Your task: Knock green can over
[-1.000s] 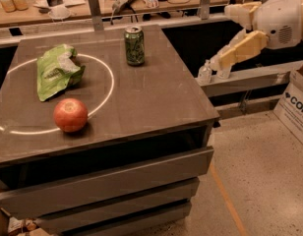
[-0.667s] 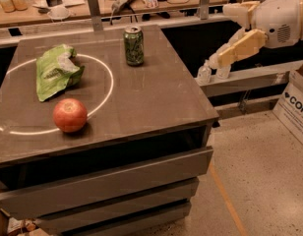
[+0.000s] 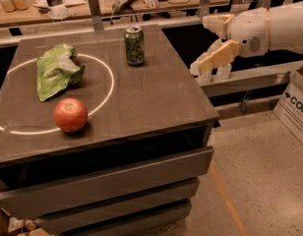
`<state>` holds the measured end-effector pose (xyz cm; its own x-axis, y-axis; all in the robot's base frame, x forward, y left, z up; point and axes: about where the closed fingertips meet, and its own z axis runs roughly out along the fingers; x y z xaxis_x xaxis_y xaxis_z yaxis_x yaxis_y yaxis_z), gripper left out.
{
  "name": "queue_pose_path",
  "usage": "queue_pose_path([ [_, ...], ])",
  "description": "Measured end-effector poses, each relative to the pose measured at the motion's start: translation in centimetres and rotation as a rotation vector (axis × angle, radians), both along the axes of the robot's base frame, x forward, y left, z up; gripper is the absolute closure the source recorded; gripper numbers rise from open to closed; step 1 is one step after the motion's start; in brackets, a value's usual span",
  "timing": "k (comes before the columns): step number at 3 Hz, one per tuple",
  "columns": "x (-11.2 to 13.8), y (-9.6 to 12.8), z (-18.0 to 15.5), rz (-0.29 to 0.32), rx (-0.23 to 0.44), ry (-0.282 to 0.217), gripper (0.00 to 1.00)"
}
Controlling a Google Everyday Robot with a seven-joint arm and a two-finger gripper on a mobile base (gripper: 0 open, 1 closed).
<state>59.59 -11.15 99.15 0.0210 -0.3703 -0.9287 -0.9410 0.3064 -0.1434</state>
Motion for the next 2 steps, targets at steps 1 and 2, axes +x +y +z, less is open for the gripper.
queue_pose_path([
  [1,2.9,2.2,-3.1,-0.009,0.044,0.018,0.00],
  [2,5.7,4.7,-5.5,-0.023,0.069,0.005,0.00],
])
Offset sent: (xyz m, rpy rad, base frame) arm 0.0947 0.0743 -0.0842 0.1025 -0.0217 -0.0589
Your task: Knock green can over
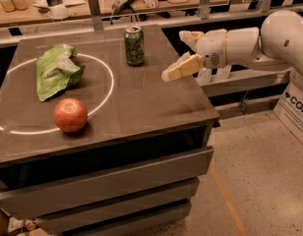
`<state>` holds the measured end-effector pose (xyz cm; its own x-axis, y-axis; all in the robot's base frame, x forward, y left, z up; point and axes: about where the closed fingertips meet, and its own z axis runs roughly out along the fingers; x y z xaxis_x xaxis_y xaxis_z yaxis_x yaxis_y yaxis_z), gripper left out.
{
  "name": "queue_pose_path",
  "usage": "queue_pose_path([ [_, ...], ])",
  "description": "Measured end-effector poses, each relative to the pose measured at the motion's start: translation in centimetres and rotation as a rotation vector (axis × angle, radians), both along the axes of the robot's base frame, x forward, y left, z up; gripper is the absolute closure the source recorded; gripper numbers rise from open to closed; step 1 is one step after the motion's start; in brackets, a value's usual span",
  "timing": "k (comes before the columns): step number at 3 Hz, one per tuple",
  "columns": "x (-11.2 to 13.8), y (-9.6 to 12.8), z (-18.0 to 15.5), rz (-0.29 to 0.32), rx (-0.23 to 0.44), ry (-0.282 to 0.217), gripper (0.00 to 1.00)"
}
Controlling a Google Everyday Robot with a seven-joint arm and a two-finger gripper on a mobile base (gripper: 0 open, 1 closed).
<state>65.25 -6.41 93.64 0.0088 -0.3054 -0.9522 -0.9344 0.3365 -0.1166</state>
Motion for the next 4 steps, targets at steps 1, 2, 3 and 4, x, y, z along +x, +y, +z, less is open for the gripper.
queue_pose_path([
  [1,3.7,3.0,-2.5,-0.070,0.037,-0.014,0.00],
  [2,6.7,5.1,-3.1,-0.102,0.070,-0.026,0.00],
  [3,9.8,7.0,-3.4,-0.122,0.102,-0.030,0.00],
  [4,12.1,9.1,-4.5,-0.116,0.121,0.002,0.02],
])
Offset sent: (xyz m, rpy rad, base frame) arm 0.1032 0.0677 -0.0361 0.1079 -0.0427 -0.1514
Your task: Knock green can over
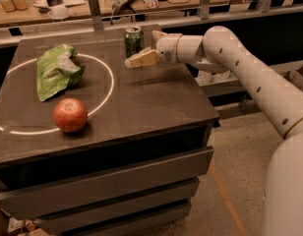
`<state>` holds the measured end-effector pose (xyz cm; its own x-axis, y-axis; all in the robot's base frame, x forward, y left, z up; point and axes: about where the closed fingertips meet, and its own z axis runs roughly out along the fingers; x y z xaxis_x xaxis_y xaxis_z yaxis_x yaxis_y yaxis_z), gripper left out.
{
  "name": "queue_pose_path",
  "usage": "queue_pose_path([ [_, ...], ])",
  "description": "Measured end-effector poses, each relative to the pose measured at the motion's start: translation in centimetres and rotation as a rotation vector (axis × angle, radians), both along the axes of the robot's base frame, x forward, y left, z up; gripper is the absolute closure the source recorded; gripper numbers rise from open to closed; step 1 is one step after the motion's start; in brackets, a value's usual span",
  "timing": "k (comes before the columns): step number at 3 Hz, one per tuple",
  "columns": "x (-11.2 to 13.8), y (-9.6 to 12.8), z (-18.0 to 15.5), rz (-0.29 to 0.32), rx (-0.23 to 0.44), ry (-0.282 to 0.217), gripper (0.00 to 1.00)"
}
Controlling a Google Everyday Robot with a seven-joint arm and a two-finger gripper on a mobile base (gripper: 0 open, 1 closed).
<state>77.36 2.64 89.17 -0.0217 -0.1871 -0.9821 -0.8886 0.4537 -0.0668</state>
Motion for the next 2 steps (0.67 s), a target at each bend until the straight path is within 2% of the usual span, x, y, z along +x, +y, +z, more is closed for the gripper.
queue_pose_path([
  [2,0.69,1.70,-0.36,0.060,0.017,0.004,0.47],
])
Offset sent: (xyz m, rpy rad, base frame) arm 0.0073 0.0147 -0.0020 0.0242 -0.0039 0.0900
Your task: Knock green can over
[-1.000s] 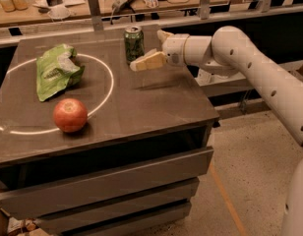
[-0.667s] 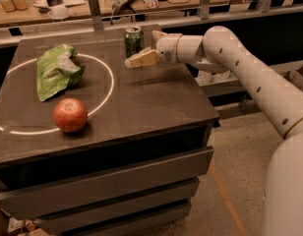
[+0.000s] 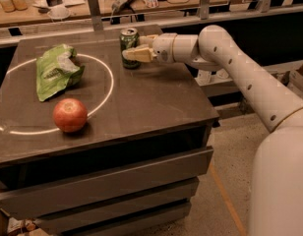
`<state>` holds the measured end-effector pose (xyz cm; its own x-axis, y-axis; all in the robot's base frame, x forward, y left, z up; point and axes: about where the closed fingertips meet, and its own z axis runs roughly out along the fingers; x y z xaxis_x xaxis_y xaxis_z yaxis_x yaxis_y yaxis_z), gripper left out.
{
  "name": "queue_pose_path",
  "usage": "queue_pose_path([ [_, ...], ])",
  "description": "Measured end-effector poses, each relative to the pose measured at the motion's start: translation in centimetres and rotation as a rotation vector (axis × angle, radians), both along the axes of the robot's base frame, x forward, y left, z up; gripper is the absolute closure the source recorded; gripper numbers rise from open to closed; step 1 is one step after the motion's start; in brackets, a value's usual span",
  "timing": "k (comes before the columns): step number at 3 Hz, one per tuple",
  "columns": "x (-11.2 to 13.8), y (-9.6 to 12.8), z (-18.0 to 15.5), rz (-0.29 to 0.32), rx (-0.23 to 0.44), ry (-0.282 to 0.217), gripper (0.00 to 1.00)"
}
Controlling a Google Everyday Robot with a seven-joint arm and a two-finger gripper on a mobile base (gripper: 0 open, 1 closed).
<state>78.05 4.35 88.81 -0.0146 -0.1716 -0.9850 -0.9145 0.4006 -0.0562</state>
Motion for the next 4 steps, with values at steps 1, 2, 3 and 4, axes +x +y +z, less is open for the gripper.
queue_pose_path([
  [1,-0.7,0.7,2.3,0.072,-0.040,-0.102,0.78],
  [2,-2.9,1.6,8.0,0.207,-0.085,-0.333,0.99],
  [3,-4.3,2.0,11.1,0.336,-0.158,-0.558,1.00],
  [4,-5.4,1.2,12.7,0.381,-0.171,-0.631,1.00],
])
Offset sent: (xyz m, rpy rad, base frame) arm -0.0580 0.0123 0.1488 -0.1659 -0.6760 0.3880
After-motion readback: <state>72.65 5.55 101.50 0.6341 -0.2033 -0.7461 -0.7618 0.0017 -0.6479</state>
